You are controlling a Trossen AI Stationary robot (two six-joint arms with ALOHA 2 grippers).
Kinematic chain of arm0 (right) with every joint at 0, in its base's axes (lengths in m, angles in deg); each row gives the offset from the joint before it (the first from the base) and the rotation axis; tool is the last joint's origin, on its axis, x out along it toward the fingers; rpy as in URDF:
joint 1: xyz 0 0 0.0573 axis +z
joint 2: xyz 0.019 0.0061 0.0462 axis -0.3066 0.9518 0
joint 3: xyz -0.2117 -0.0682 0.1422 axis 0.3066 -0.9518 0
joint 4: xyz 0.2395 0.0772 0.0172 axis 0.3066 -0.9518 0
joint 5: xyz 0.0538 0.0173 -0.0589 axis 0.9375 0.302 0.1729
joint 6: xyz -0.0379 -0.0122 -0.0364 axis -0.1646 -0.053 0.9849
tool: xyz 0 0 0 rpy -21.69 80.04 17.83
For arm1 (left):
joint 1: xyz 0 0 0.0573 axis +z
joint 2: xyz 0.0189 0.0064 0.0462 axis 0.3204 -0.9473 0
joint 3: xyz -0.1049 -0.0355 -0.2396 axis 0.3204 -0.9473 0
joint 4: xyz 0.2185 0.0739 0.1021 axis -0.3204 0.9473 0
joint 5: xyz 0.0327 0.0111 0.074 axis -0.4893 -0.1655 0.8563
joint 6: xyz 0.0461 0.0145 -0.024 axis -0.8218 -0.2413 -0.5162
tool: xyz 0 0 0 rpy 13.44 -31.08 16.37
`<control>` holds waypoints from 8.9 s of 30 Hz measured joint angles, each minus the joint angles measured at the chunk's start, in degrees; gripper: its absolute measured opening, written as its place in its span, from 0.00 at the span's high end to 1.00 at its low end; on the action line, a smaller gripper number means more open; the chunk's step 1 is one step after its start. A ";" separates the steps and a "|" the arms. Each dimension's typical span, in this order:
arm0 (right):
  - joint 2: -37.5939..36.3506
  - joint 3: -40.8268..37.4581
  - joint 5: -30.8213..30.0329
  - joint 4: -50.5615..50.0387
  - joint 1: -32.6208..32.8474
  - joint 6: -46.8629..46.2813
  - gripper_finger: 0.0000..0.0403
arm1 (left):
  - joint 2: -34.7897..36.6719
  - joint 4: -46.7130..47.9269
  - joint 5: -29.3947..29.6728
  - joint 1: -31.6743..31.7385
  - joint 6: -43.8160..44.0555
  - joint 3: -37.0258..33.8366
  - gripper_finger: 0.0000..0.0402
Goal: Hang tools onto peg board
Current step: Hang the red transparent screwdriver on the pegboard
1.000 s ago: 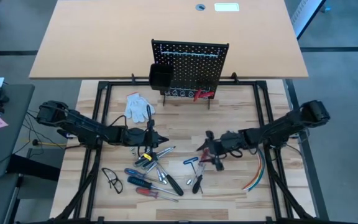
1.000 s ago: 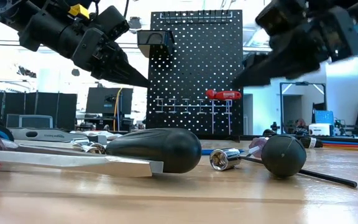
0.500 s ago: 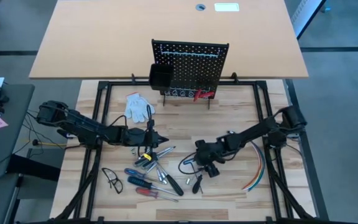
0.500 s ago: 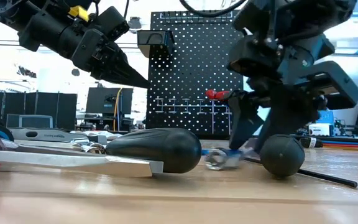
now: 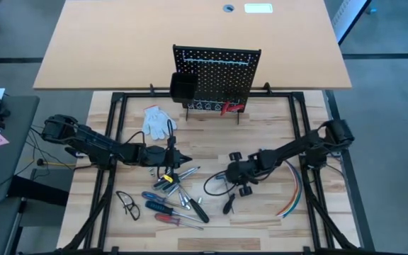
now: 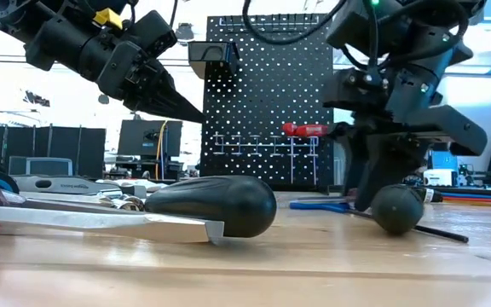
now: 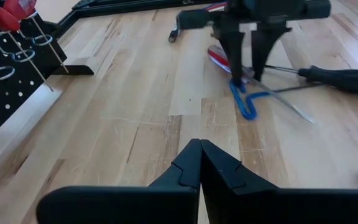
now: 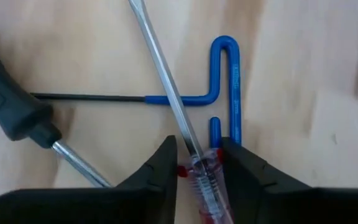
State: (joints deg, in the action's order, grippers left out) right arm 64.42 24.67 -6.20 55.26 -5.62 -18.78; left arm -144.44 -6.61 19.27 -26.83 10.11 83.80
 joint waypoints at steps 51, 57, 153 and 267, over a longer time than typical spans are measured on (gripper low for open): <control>-3.02 2.01 -31.74 5.40 1.38 9.25 0.71 | -25.83 2.22 -15.63 6.35 14.91 21.22 0.56; -2.78 2.03 -32.11 7.47 1.28 9.73 0.71 | -25.86 -0.54 -19.75 6.40 15.71 21.20 0.69; -12.77 -15.43 -16.37 36.14 0.67 5.02 0.53 | -27.13 18.37 0.97 14.74 -9.35 24.97 0.63; 13.57 0.63 8.75 86.37 -4.82 0.13 0.62 | -12.74 -49.94 -13.20 -4.00 -14.36 5.31 0.99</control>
State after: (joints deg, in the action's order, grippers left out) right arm 77.99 25.30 2.55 141.63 -10.44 -18.65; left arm -157.18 -56.55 6.07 -30.83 -4.26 89.11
